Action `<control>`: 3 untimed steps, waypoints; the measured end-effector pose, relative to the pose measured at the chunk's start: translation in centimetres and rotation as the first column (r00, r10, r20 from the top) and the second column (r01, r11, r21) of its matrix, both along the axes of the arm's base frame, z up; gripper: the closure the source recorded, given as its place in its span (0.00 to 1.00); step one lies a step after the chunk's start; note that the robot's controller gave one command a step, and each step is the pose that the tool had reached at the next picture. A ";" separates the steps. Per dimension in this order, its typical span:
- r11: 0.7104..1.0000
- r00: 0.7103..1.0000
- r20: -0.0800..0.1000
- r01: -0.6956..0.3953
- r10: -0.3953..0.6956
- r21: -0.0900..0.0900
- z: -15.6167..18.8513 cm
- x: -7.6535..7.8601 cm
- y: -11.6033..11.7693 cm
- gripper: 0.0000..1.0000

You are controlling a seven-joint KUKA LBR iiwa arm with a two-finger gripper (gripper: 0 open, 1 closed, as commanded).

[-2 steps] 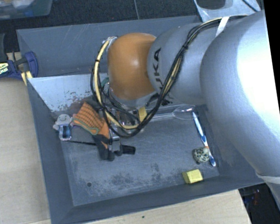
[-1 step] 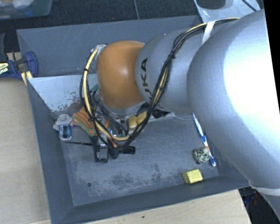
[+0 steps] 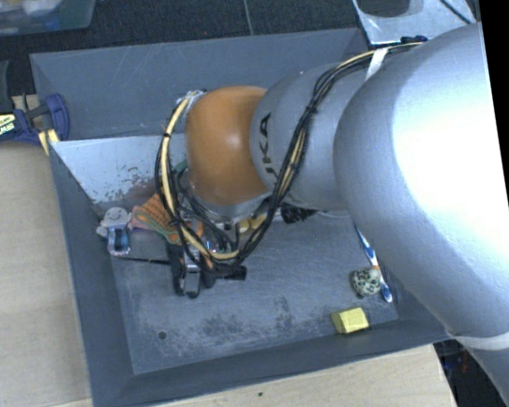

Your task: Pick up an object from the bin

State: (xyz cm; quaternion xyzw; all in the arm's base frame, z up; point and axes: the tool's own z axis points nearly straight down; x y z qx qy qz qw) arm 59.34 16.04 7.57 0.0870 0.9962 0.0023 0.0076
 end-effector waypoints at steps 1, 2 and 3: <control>0.978 0.978 0.001 0.211 -0.211 0.006 -0.3 0.8 0.0 1.00; 0.978 0.978 0.001 0.211 -0.211 0.006 -0.3 0.8 0.0 1.00; 0.978 0.978 -0.010 0.210 -0.210 0.001 2.7 0.4 -0.1 1.00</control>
Offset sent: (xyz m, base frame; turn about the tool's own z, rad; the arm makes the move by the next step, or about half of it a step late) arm 0.0000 0.0000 0.0000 0.0000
